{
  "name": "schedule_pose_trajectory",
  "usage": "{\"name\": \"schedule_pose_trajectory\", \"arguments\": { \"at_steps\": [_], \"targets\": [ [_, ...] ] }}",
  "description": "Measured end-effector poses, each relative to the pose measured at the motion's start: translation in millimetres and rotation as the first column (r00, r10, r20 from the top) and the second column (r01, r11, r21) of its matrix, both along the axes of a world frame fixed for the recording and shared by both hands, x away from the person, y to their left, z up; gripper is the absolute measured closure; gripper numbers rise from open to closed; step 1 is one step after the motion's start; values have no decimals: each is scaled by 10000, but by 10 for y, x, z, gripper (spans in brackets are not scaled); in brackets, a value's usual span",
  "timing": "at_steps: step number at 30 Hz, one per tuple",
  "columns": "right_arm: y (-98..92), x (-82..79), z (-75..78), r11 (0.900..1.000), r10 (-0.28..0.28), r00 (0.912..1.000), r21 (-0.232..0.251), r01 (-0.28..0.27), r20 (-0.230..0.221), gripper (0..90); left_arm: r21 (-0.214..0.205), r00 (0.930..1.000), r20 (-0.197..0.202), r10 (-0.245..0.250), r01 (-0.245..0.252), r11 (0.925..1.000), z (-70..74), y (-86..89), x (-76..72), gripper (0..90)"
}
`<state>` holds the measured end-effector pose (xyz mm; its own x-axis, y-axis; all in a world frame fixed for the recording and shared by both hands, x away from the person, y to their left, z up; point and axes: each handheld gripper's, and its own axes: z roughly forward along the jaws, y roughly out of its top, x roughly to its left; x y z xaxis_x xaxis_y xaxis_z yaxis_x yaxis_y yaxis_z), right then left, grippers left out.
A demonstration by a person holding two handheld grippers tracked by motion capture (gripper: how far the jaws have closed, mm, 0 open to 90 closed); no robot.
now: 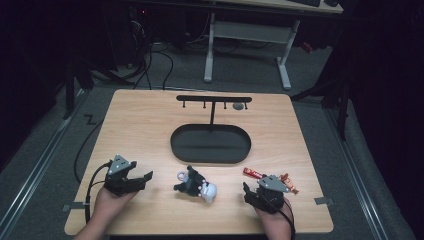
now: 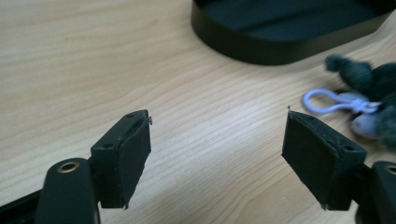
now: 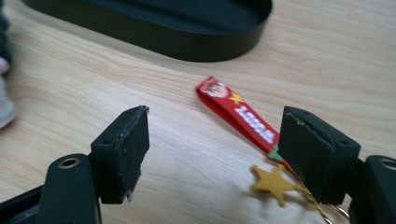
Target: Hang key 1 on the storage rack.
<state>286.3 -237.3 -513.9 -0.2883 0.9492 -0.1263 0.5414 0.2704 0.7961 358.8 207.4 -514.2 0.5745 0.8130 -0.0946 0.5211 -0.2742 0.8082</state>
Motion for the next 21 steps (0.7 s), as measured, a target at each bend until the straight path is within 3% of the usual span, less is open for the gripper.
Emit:
{"name": "schedule_pose_trajectory", "arguments": {
  "at_steps": [6, 12, 15, 16, 21],
  "targets": [
    [55, 19, -42, 9986, 526, 9986, -66, -526, -5, 233, 103, 9997, 255, 39, -42, 9999, -1, -28, 3, 249],
    [30, 30, -78, 9970, 744, 9968, 239, -737, -289, 238, 391, 9999, 143, -39, 33, 9992, -47, -59, 9, 249],
    [35, 29, -88, 9965, 785, 9968, 286, -781, -143, 232, 465, 9999, 125, -111, 106, 9989, -53, -68, -1, 254],
    [39, 36, -96, 9966, 750, 9964, 358, -736, -392, 241, 457, 9997, 144, -190, 184, 9988, -50, -80, -14, 256],
    [56, 39, -115, 9958, 909, 9947, 184, -901, -479, 251, 464, 9986, 328, -421, 405, 9981, -32, -121, -58, 265]
  ]
}}
